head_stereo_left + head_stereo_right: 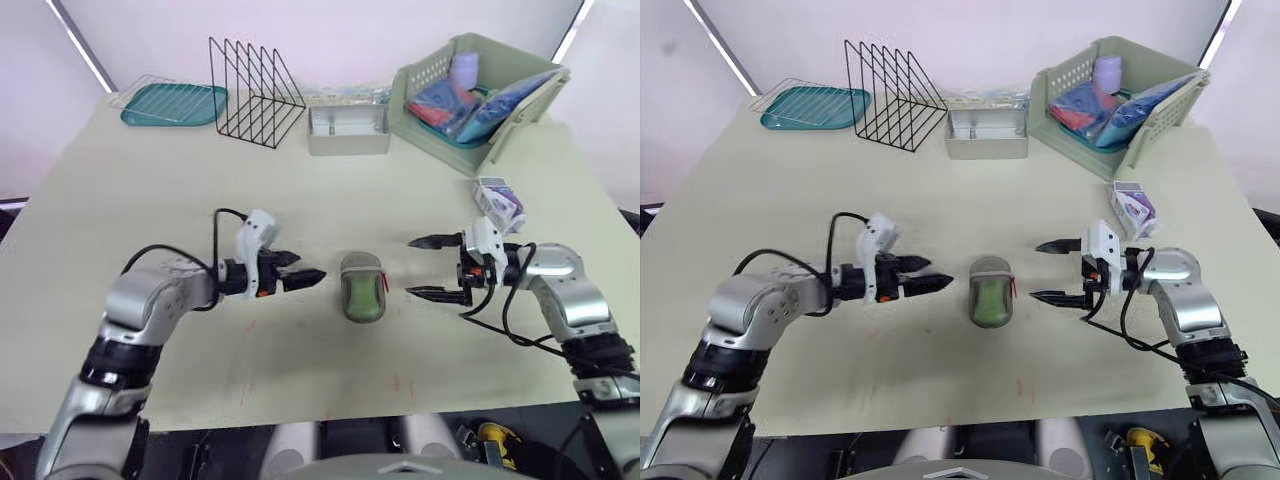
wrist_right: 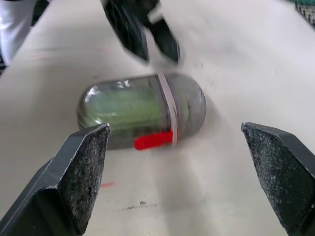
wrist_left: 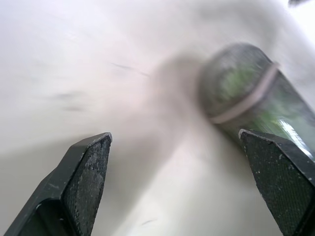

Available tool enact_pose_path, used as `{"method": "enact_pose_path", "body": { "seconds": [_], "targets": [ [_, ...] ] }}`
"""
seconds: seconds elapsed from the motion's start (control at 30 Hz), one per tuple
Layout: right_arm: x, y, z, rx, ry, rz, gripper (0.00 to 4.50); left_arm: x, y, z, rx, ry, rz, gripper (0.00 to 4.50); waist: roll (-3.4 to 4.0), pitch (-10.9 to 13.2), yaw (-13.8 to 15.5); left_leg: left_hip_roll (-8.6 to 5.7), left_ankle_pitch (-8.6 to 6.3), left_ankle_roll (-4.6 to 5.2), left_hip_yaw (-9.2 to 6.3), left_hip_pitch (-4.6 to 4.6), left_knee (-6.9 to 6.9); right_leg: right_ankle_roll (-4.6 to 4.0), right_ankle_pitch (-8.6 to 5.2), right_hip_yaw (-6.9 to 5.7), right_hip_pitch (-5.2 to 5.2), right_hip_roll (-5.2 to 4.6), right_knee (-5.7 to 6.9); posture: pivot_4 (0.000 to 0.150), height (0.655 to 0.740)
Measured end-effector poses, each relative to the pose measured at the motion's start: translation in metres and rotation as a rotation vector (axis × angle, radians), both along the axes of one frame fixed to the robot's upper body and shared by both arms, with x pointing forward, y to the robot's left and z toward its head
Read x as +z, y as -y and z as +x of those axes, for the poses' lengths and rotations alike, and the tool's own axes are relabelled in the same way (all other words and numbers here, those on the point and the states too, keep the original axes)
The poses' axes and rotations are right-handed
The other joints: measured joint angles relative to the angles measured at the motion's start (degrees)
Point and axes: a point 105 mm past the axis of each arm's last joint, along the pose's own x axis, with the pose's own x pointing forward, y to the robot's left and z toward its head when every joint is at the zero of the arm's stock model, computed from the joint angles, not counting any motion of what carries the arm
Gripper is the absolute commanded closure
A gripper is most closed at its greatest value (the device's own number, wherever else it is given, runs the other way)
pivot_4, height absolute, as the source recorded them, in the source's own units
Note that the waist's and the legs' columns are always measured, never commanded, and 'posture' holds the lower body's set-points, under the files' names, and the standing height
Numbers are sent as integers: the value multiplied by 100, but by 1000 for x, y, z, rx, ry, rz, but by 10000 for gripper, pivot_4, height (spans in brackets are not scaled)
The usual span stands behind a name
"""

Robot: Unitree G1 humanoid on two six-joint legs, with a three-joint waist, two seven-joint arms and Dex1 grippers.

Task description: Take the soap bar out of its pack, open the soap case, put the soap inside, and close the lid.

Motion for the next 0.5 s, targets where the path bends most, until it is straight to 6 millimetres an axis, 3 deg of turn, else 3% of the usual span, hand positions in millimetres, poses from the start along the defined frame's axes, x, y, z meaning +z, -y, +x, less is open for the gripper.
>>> {"method": "enact_pose_path", "body": {
  "seconds": [0.17,0.33,0.5],
  "targets": [
    [-4,10,8,-116,27,24,0,11,-16,-3,105,271,41,423,0,0,102,-9,-2,4,9,-7,2,1,1,2,-7,-12,-3,1500,7400],
    [-2,21,17,-263,22,104,0,-17,-35,-13,196,333,151,423,0,1,123,-11,-1,6,15,-8,2,-1,0,-13,-5,0,1,1500,7400],
    [-10,24,13,-295,-5,107,0,-21,-36,-13,199,351,158,423,0,1,107,-11,-1,7,19,-9,11,0,1,-12,0,2,4,1500,7400]
  ]
}}
